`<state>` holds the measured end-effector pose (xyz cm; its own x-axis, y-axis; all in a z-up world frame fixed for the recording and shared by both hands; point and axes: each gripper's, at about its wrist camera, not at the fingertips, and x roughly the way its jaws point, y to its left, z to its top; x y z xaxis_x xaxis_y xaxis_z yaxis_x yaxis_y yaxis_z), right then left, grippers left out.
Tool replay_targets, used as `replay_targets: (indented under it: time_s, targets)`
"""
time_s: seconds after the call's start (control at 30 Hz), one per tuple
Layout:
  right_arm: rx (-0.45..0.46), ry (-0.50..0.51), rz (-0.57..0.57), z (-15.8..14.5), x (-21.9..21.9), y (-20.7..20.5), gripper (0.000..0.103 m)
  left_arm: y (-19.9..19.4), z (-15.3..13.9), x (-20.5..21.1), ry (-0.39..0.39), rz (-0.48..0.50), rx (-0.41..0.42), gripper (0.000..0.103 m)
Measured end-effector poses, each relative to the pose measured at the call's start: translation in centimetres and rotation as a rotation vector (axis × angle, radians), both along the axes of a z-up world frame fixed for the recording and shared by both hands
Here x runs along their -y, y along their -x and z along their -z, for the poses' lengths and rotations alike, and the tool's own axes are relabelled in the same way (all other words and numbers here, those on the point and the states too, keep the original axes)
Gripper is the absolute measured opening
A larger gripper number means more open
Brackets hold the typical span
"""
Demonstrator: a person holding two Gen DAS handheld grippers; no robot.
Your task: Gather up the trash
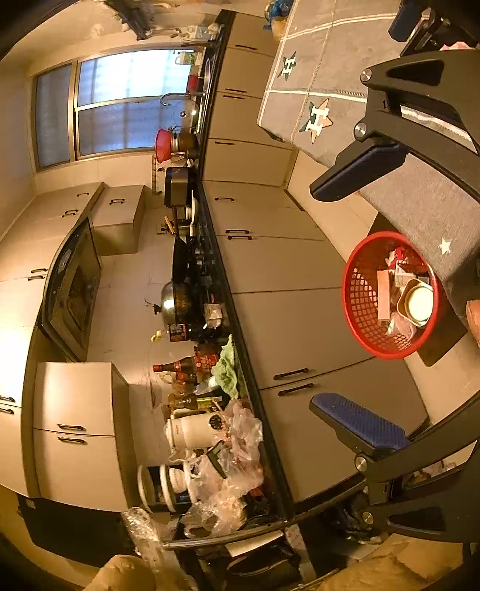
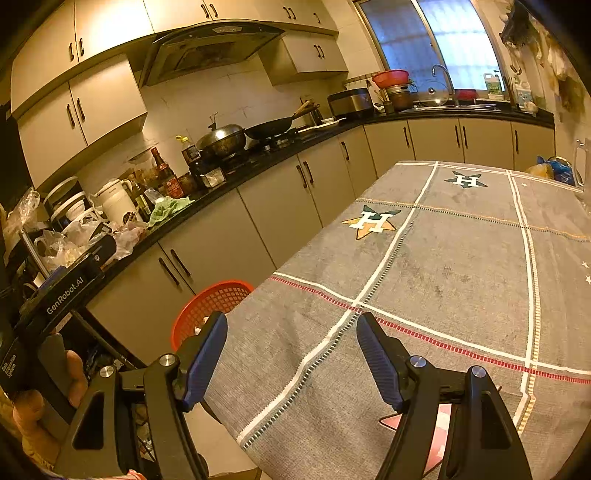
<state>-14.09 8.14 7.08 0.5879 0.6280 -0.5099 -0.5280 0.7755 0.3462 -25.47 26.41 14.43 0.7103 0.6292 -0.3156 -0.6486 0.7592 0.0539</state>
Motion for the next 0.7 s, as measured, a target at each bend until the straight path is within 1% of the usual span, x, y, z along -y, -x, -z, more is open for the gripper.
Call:
replay_targets:
  time_s: [0.13,0.3,0.57,0.7]
  targets:
    - [0.009,0.022,0.004,0.2,-0.4,0.2,0.077,-0.1,0.5,-0.3,0.013,-0.005,-0.008,0.103]
    - [0.018,0.053,0.006,0.4,-0.9,0.3,0.077,-0.7,1.3,-0.7,0.025,-0.004,-0.056,0.103]
    - [0.038,0.113,0.006,0.9,-1.8,0.6,0.078,-1.2,2.9,-1.8,0.077,0.009,-0.117,0.103]
    - [0.042,0.136,0.005,1.2,-2.2,0.7,0.079,-1.3,3.5,-2.3,0.101,0.014,-0.131,0.103]
